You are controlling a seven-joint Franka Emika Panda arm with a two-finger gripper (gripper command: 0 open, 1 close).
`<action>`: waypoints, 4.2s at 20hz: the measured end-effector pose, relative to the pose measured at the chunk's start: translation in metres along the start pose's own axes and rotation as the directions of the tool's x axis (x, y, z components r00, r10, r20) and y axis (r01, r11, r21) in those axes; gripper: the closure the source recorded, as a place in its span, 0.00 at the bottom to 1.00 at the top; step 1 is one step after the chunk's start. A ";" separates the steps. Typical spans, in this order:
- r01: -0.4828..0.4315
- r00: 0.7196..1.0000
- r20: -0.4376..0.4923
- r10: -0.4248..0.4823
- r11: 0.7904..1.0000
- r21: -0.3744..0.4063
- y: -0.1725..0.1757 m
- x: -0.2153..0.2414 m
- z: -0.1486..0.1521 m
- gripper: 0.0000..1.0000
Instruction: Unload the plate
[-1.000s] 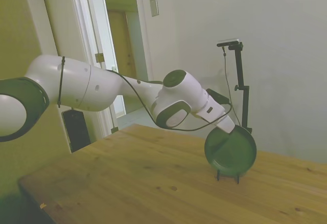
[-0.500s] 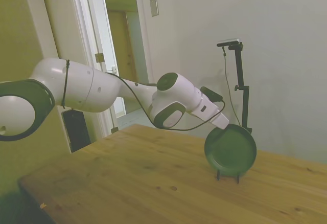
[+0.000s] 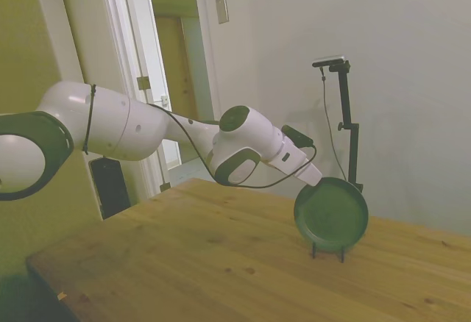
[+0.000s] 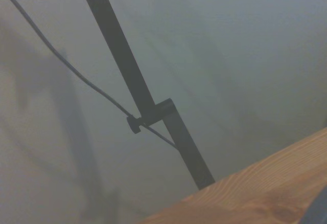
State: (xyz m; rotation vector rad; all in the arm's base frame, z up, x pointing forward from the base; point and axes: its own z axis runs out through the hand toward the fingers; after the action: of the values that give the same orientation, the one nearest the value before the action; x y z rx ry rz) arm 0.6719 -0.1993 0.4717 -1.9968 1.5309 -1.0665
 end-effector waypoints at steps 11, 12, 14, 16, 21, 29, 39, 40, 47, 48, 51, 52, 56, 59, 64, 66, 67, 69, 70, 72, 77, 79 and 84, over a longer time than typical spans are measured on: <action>-0.005 1.000 -0.003 0.005 1.000 -0.022 0.014 0.000 0.002 1.00; -0.005 1.000 -0.004 0.005 1.000 -0.021 0.014 0.000 0.002 1.00; -0.005 1.000 -0.004 0.005 1.000 -0.021 0.014 0.000 0.003 1.00; -0.005 1.000 -0.003 0.005 1.000 -0.023 0.015 0.000 0.004 1.00; -0.006 1.000 -0.004 0.005 1.000 -0.025 0.016 0.000 0.006 1.00; -0.005 1.000 -0.005 0.005 1.000 -0.024 0.015 0.001 0.006 1.00; -0.005 1.000 -0.015 0.005 1.000 -0.007 0.007 0.005 0.001 1.00; -0.005 1.000 -0.019 0.005 1.000 -0.002 0.005 0.007 -0.001 1.00; -0.003 1.000 -0.021 0.003 1.000 0.028 -0.019 -0.008 -0.034 1.00; 0.003 1.000 -0.018 -0.003 1.000 0.030 -0.023 -0.014 -0.042 1.00; 0.022 1.000 -0.006 -0.022 0.999 0.028 -0.033 -0.042 -0.068 1.00; 0.030 1.000 -0.001 -0.030 0.999 0.025 -0.035 -0.053 -0.076 1.00; 0.066 0.997 0.027 -0.066 0.998 0.013 -0.046 -0.105 -0.105 1.00; 0.089 0.993 0.083 -0.084 0.994 -0.058 -0.055 -0.148 -0.110 1.00; 0.142 0.975 0.202 -0.091 0.957 -0.253 -0.048 -0.206 -0.074 1.00; 0.153 0.970 0.231 -0.077 0.931 -0.332 -0.037 -0.213 -0.050 1.00; 0.157 0.968 0.239 -0.071 0.919 -0.362 -0.033 -0.213 -0.039 1.00; 0.163 0.967 0.246 -0.065 0.901 -0.401 -0.028 -0.211 -0.022 1.00; 0.168 0.966 0.250 -0.065 0.894 -0.415 -0.028 -0.210 -0.016 1.00; 0.177 0.962 0.266 -0.061 0.881 -0.438 -0.025 -0.211 -0.005 1.00; 0.200 0.954 0.294 -0.062 0.860 -0.470 -0.011 -0.220 0.014 1.00; 0.203 0.953 0.296 -0.063 0.859 -0.471 -0.011 -0.220 0.014 0.00; 0.220 0.948 0.311 -0.069 0.847 -0.484 -0.009 -0.220 0.014 0.00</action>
State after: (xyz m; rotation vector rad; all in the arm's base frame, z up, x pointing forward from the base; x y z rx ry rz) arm 0.6650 0.0080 0.3978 -2.5250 1.6422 -0.3981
